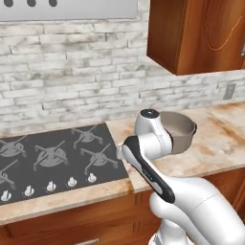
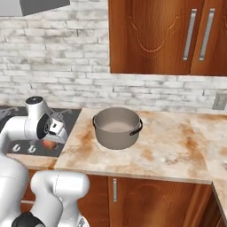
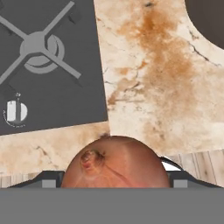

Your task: Turn on the sink faucet. Then move the onion from the counter to the sink. Turn off the sink. Move the vegetable from the sink to the pot next to the stove. Finally move the pot to the front right burner.

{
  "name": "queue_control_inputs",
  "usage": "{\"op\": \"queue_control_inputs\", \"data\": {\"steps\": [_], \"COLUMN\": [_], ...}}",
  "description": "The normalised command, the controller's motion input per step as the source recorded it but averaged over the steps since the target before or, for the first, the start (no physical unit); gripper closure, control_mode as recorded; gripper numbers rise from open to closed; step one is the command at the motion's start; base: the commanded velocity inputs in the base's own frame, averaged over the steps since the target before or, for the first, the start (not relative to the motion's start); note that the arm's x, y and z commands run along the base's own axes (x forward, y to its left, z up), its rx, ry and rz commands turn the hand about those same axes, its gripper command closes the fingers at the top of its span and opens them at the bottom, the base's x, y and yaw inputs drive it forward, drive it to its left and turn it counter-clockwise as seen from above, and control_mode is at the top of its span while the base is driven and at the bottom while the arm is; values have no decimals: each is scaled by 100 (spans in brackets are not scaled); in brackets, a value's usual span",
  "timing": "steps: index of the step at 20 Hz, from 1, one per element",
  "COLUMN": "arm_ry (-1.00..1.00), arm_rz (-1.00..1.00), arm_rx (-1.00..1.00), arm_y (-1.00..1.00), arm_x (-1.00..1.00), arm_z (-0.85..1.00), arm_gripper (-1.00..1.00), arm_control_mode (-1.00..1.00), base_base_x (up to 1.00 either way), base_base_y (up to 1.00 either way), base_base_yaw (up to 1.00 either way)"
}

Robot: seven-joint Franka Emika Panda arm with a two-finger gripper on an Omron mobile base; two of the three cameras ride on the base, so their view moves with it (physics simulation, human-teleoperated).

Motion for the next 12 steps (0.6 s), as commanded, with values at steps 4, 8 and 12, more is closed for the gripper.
{"op": "queue_control_inputs", "data": {"steps": [4,8,12], "arm_ry": [0,0,0], "arm_rz": [0,0,0], "arm_rx": [0,0,0], "arm_y": [0,0,0], "arm_x": [0,0,0], "arm_z": [0,0,0], "arm_gripper": [100,100,100], "arm_control_mode": [100,100,100], "base_base_x": [59,35,16], "base_base_y": [1,-10,0], "base_base_yaw": [0,0,0]}}
